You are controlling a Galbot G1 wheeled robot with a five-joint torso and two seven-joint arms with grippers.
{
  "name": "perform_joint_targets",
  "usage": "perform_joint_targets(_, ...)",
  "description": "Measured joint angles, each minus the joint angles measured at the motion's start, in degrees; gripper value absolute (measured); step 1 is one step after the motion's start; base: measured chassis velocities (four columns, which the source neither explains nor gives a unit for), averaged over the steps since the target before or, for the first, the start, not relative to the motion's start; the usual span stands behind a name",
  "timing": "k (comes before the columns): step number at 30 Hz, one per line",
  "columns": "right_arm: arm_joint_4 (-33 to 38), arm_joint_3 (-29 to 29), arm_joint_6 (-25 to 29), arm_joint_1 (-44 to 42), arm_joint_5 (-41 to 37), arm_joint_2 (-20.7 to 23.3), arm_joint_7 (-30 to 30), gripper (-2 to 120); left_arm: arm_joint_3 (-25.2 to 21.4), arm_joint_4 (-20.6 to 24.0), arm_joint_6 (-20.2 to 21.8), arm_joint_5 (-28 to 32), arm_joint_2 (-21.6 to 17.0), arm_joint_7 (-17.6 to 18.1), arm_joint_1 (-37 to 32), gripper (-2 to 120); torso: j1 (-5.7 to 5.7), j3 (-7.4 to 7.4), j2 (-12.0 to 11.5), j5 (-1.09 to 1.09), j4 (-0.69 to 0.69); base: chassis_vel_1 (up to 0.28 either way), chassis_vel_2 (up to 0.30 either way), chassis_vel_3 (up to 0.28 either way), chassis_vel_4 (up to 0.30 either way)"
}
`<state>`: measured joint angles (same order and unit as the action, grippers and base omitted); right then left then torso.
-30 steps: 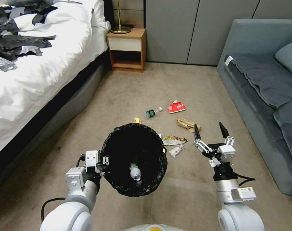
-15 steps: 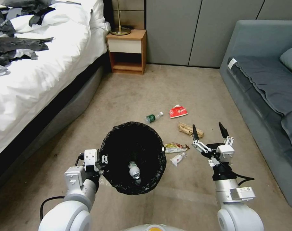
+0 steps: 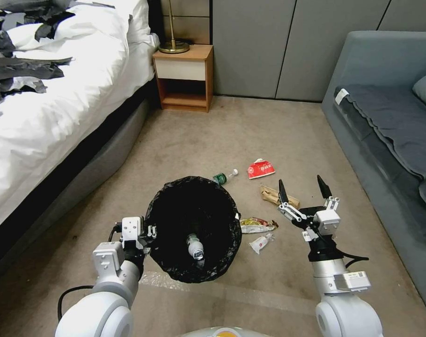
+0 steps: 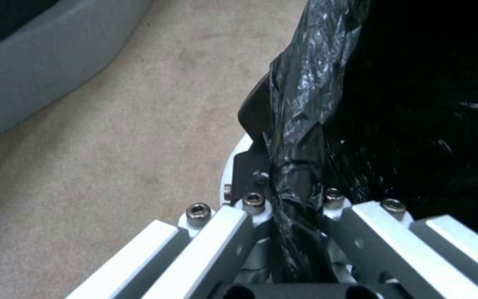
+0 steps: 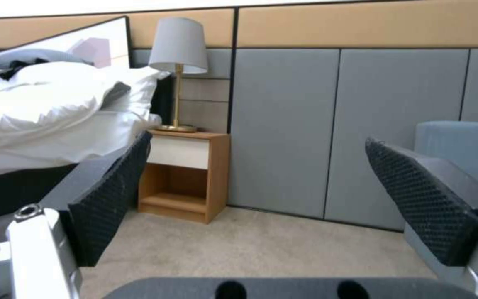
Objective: Pick up the trash bin, then pick up the garbage from the floor and place it into the trash bin.
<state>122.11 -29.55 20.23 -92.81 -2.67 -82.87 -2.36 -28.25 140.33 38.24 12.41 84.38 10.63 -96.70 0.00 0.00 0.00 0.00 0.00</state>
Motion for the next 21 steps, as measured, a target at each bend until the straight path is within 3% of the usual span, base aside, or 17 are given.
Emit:
perform_joint_targets(7, -0.6, 0.78, -3.28, 1.44, 0.57, 1.33, 1.93, 96, -0.16, -0.28, 0.0, 0.15, -0.06, 0.0, 0.36, 0, 0.0, 0.0, 0.0, 0.0, -0.01, 0.0, 0.0, 0.0, 0.0)
perform_joint_targets(11, -1.86, 3.23, -9.33, 4.09, -1.08, 3.52, 4.0, 99, -0.51, -0.51, 0.0, 0.37, -0.18, 0.0, 0.8, 0, 0.0, 0.0, 0.0, 0.0, 0.0, 0.0, 0.0, 0.0, 0.0)
perform_joint_targets(14, -3.9, 7.7, -20.0, 8.15, -5.51, 5.71, 8.44, 100, -0.85, -1.02, 0.0, 0.54, -0.29, -0.05, 1.18, 0, 0.0, 0.0, 0.0, 0.0, 0.0, 0.0, 0.0, 0.0, 0.0)
perform_joint_targets(15, -3.9, 7.7, -20.0, 8.15, -5.51, 5.71, 8.44, 100, -0.85, -1.02, 0.0, 0.54, -0.29, -0.05, 1.18, 0, 0.0, 0.0, 0.0, 0.0, 0.0, 0.0, 0.0, 0.0, 0.0)
perform_joint_targets(19, -8.74, 12.79, -31.66, 13.55, -11.37, 7.12, 12.23, 100, -1.24, -2.16, 0.0, 0.66, -0.22, -0.23, 1.58, 0, 0.0, 0.0, 0.0, 0.0, 0.01, 0.0, 0.0, 0.0, 0.0)
perform_joint_targets(20, -8.74, 12.79, -31.66, 13.55, -11.37, 7.12, 12.23, 100, -1.24, -2.16, 0.0, 0.66, -0.22, -0.23, 1.58, 0, 0.0, 0.0, 0.0, 0.0, 0.01, 0.0, 0.0, 0.0, 0.0)
perform_joint_targets(21, -9.99, 13.8, -35.0, 14.77, -12.86, 7.29, 12.92, 100, -1.33, -2.49, -0.01, 0.63, -0.16, -0.24, 1.65, 0, 0.0, 0.01, 0.0, 0.01, -0.01, 0.0, 0.0, 0.0, 0.0)
